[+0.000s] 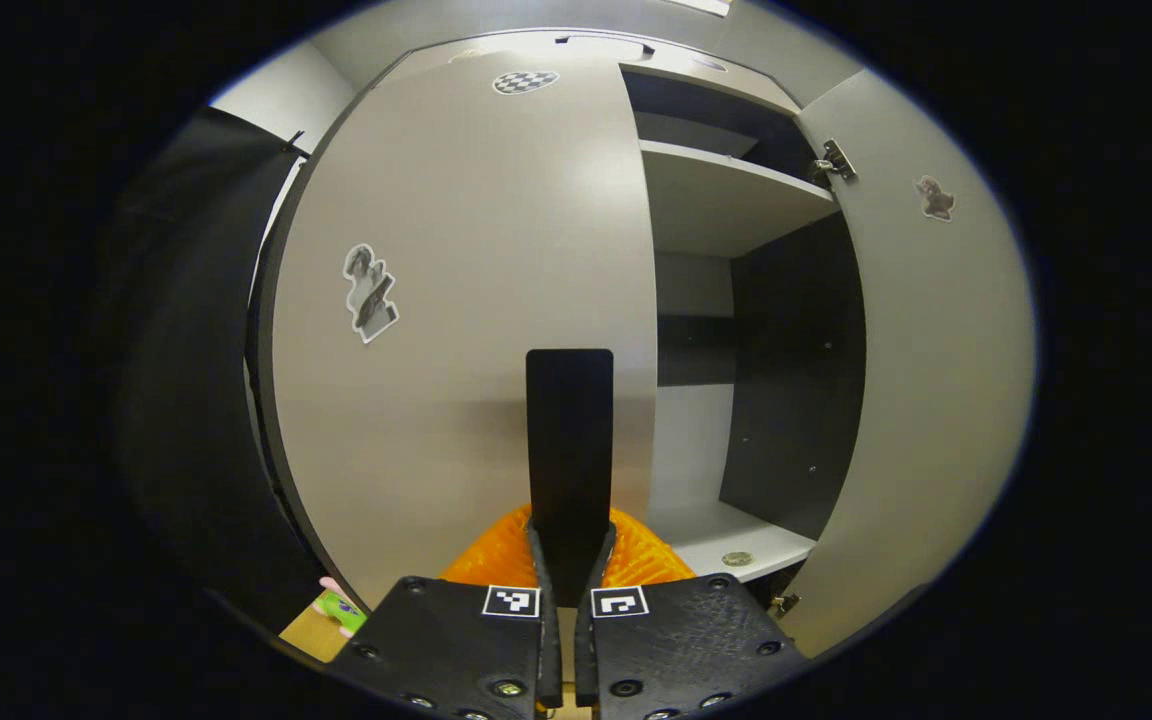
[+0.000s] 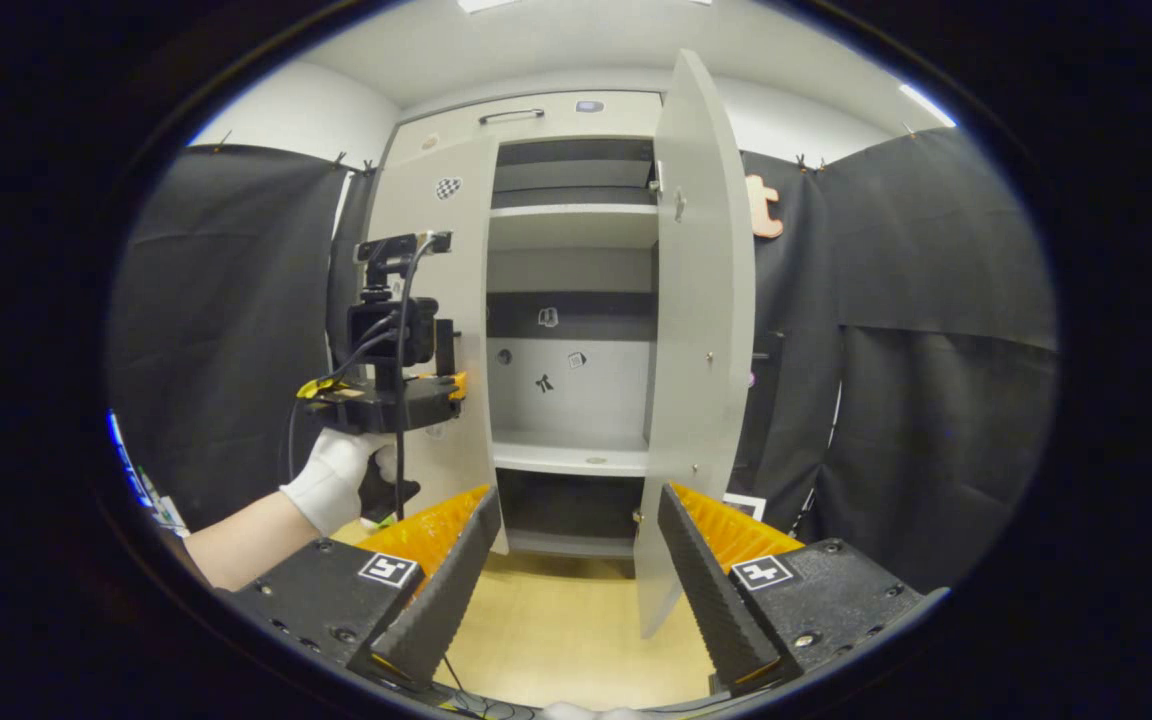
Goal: Open the right door of the double-door shoe cabinet with the right hand, and open the left door with the left hand.
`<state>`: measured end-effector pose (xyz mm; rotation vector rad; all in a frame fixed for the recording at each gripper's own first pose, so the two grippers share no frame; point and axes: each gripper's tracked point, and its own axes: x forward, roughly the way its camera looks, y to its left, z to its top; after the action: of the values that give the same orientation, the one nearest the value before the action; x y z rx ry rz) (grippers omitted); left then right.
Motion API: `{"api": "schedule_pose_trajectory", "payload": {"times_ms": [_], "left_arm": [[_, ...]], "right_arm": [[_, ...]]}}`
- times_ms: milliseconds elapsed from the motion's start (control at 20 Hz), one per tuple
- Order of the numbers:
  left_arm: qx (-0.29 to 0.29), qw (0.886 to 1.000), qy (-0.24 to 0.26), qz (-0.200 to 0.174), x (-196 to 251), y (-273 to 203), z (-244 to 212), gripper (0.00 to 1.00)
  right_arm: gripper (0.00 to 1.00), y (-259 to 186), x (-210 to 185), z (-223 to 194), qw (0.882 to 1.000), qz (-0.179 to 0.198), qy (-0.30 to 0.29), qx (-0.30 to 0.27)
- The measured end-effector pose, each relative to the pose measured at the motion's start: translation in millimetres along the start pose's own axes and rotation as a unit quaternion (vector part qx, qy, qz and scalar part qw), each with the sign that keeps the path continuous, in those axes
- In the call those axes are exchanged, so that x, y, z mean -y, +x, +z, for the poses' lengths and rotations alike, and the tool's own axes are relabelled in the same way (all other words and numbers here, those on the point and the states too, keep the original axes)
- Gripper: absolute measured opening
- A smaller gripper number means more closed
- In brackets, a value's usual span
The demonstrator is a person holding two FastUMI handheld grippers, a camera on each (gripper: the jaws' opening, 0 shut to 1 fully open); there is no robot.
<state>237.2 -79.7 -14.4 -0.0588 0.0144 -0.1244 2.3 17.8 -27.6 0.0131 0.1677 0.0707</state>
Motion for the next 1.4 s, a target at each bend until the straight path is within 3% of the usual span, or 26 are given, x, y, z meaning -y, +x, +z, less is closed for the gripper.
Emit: {"api": "schedule_pose_trajectory", "payload": {"times_ms": [800,1400], "left_arm": [[0.002,1.0,0.0,-0.009,-49,-94,1,0.04],[0.013,0.999,0.019,0.036,-111,-136,-3,0.04]], "right_arm": [[0.99,6,-12,-3,0.998,0.062,0.004,-0.005],[0.99,14,-47,-10,0.994,0.11,-0.002,-0.013]]}}
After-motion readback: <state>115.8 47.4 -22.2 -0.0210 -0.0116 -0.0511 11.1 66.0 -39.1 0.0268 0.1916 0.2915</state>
